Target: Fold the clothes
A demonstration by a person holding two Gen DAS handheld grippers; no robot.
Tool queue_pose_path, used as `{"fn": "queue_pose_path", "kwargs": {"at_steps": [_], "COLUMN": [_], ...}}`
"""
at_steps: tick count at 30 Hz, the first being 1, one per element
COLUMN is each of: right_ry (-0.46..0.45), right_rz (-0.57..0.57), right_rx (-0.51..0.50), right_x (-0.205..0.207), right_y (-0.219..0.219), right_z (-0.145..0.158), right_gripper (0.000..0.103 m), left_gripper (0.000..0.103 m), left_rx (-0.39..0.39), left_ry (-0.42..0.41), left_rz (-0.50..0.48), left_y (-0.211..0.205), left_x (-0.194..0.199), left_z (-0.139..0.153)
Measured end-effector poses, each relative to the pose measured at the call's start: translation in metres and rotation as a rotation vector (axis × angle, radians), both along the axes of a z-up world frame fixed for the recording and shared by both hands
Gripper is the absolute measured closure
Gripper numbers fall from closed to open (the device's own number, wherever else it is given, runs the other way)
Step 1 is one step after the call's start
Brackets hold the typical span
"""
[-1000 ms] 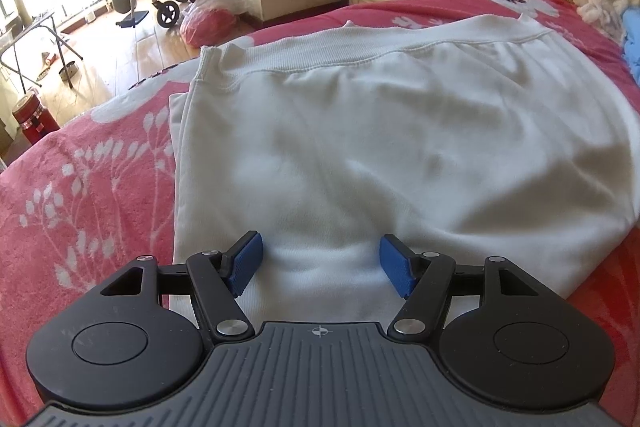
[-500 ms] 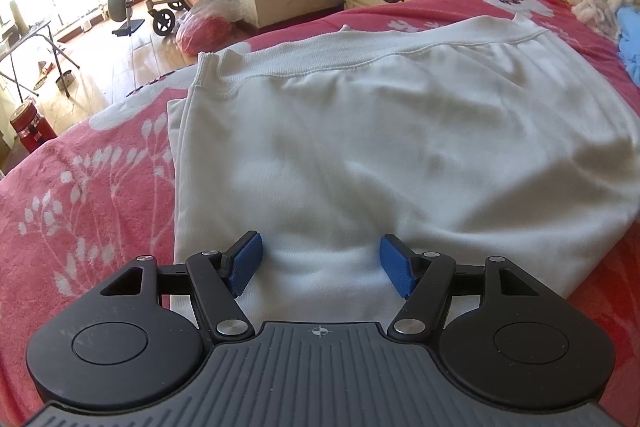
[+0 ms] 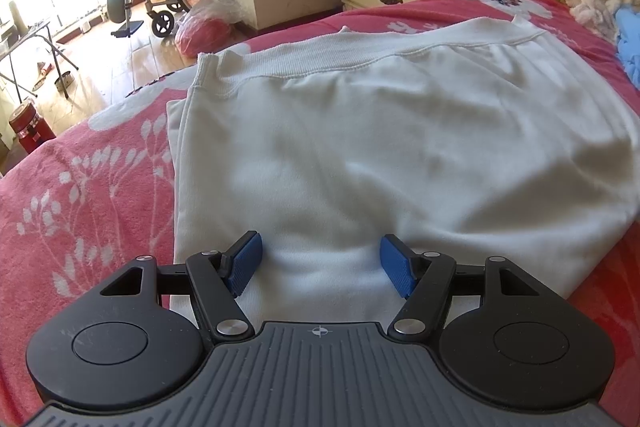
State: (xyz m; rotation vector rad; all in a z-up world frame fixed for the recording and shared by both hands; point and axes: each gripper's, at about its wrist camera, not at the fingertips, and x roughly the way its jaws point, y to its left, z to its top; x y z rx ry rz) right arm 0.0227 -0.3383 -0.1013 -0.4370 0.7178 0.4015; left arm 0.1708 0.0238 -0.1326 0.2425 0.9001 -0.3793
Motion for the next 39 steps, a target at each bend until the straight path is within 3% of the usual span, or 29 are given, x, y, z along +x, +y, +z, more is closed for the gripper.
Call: {"fn": "queue_pose_path", "kwargs": {"at_steps": [4,5,12,17,20,22,29,33,37,39], "right_ry": [0.102,0.087,0.082,0.076,0.109,0.124,0.174,0.194,0.209,0.214], "right_rz": [0.029,0.03,-0.034,-0.084,-0.137,-0.159,-0.194,-0.218,-0.225,-0.224], "right_rx": [-0.056,-0.043,-0.033,0.066,0.165,0.222,0.253,0.255,0.243,0.237], "right_x": [0.01,0.007,0.007,0.009,0.014,0.017,0.018,0.017,0.015,0.014], "right_y": [-0.005,-0.011,-0.002,0.007,0.012,0.017,0.026,0.026,0.028,0.028], "right_z": [-0.038,-0.043,-0.017,-0.007,-0.004,-0.002,-0.007,-0.01,-0.014,-0.016], "right_gripper": [0.099,0.099,0.098,0.098,0.097,0.097,0.097,0.097,0.096,0.096], "left_gripper": [0.037,0.037,0.037,0.037,0.04,0.04,0.041,0.057,0.083,0.087], "left_rx": [-0.008,-0.012,-0.07,-0.081,-0.178,-0.229,-0.001,0.075,0.161,0.238], "left_ry": [0.001,0.0,-0.013,-0.011,0.059,0.095,0.096,0.071,0.011,-0.061], "left_rz": [-0.005,-0.007,-0.001,0.097,0.172,0.155,-0.126,-0.244,-0.334,-0.381], "left_y": [0.001,0.002,0.026,0.076,0.11,0.119,0.087,0.075,0.064,0.056], "left_x": [0.001,0.001,-0.006,-0.021,-0.03,-0.038,-0.05,-0.047,-0.045,-0.051], "left_z": [-0.001,-0.001,0.02,0.043,0.047,0.045,0.017,0.003,-0.001,0.006]}}
